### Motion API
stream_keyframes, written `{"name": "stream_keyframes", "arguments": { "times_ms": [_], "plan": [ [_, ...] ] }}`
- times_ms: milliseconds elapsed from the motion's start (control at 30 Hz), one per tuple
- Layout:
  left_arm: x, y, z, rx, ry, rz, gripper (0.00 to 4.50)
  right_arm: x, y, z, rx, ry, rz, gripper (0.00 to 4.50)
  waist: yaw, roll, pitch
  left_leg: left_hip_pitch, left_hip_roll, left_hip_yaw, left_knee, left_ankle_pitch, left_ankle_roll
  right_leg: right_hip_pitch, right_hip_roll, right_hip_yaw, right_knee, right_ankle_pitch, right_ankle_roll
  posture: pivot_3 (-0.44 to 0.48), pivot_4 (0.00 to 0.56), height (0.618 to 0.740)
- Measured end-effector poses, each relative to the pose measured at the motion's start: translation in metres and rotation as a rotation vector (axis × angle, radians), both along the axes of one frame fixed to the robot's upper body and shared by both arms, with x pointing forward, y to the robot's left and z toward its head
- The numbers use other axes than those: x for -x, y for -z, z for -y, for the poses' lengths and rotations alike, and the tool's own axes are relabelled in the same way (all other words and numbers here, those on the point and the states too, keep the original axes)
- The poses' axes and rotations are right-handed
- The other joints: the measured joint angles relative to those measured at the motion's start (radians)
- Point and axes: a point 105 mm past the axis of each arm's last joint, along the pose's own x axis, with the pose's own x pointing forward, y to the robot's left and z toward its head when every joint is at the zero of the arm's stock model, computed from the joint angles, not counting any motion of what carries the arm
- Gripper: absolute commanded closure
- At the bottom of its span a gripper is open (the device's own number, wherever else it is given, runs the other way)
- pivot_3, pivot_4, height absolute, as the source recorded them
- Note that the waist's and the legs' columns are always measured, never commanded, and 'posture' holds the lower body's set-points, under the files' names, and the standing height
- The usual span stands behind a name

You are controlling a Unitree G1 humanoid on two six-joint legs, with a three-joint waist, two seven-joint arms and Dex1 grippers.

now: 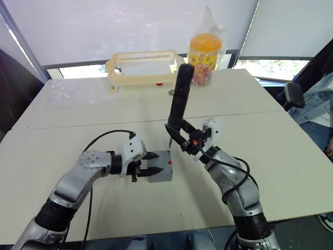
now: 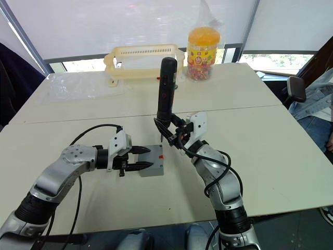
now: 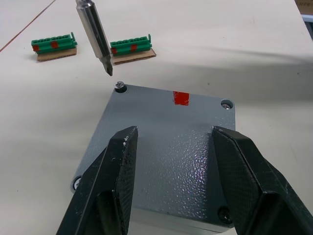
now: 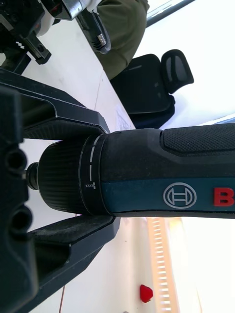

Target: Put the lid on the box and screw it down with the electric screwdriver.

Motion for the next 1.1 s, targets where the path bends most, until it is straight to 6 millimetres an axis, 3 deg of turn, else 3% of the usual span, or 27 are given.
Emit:
{"name": "stream_keyframes", "arguments": {
  "times_ms": [700, 933, 1100],
  "plan": [
    [0.001, 0.0, -0.001, 0.001, -0.003, 0.0, 2.07, 0.001, 0.005, 0.0, 0.005, 0.003, -0.014, 2.76, 0.0, 0.0, 0.0, 0.0, 0.0, 0.0, 0.0, 0.0, 0.0, 0.0, 0.0, 0.0, 0.0, 0.0, 0.0, 0.0, 0.15, 0.74],
    [0.001, 0.0, -0.001, 0.001, -0.003, 0.0, 2.07, 0.011, -0.011, -0.005, -0.011, -0.017, 0.041, 2.76, 0.0, 0.0, 0.0, 0.0, 0.0, 0.0, 0.0, 0.0, 0.0, 0.0, 0.0, 0.0, 0.0, 0.0, 0.0, 0.0, 0.15, 0.74],
    [0.001, 0.0, 0.0, 0.001, -0.002, 0.0, 2.07, 0.011, -0.008, -0.009, -0.007, -0.026, 0.027, 2.76, 0.0, 0.0, 0.0, 0.0, 0.0, 0.0, 0.0, 0.0, 0.0, 0.0, 0.0, 0.0, -0.001, 0.0, 0.0, 0.0, 0.15, 0.74]
  ]
}}
